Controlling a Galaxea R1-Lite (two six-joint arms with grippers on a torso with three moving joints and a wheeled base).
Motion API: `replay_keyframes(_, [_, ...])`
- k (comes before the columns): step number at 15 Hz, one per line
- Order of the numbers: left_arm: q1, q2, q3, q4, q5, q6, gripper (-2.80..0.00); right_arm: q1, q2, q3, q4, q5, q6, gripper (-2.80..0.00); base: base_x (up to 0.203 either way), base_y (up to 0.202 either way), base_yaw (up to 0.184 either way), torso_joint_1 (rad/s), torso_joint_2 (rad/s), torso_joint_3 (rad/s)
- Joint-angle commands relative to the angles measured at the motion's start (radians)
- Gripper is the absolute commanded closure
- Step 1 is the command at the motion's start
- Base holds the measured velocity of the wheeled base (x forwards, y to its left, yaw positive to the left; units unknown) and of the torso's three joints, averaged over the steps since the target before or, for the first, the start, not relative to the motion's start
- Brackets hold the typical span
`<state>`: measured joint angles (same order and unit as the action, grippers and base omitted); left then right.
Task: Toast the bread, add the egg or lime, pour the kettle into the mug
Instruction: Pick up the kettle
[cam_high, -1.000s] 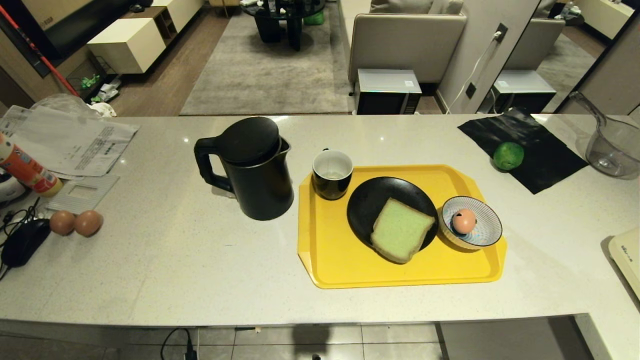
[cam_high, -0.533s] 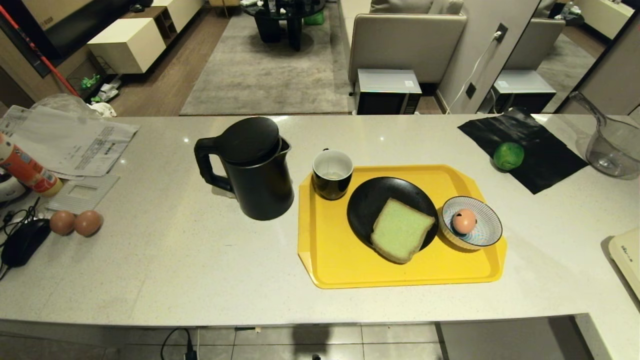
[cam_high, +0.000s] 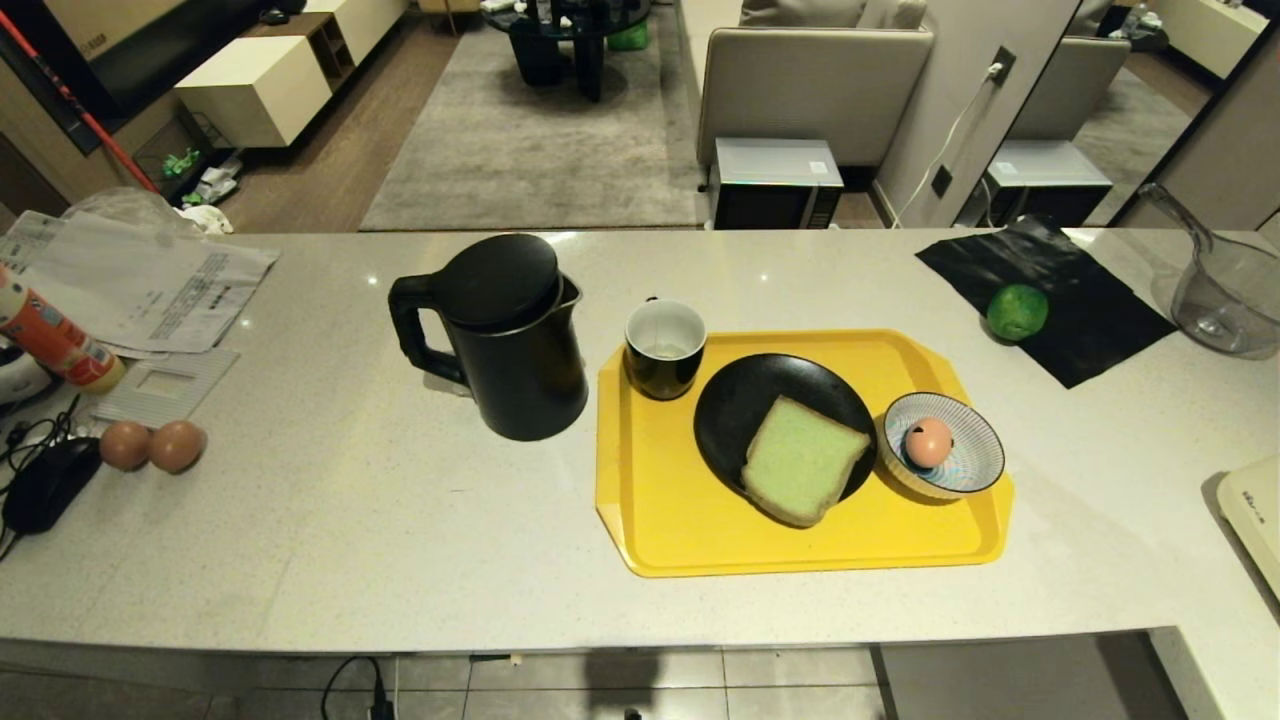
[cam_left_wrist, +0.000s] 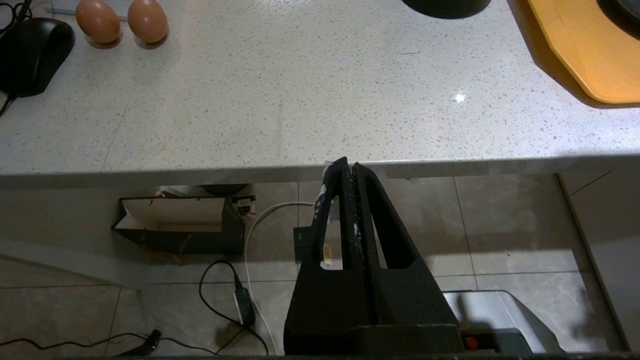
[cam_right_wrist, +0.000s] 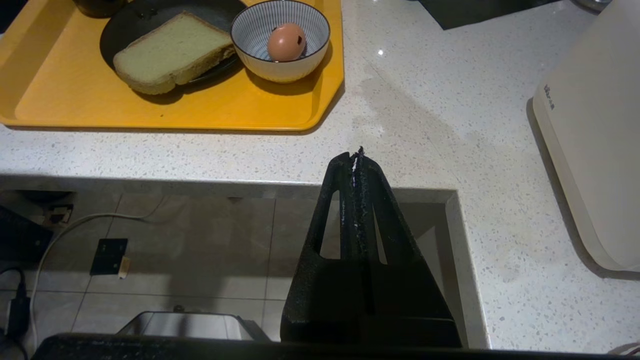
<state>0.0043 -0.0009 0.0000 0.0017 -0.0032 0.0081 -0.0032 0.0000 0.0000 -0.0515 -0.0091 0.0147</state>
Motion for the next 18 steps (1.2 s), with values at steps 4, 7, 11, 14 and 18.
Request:
replay_keyframes(4, [0.0,-0.001,0.0,0.0,0.002,-0.002,0.0,0.0,0.002,0.021,-0.001,0.004,-0.012,0.0,0.0,0.0,0.0,0.0,0.0,0.0])
replay_keyframes(7, [0.0,-0.001,0.0,0.0,0.002,-0.002,0.0,0.0,0.002,0.026,-0.014,0.001,-0.012,0.0,0.0,0.0,0.0,0.0,0.0,0.0])
replay_keyframes(11, [0.0,-0.001,0.0,0.0,0.002,-0.002,0.0,0.0,0.002,0.026,-0.018,0.0,-0.002,0.0,0.0,0.0,0.0,0.0,0.0,0.0])
replay_keyframes(14, [0.0,-0.001,0.0,0.0,0.002,0.001,0.0,0.0,0.002,0.026,-0.018,0.0,-0.002,0.0,0.0,0.0,0.0,0.0,0.0,0.0])
replay_keyframes(18, [0.0,-0.001,0.0,0.0,0.002,0.0,0.0,0.0,0.002,0.026,-0.018,0.0,0.004,0.0,0.0,0.0,0.0,0.0,0.0,0.0])
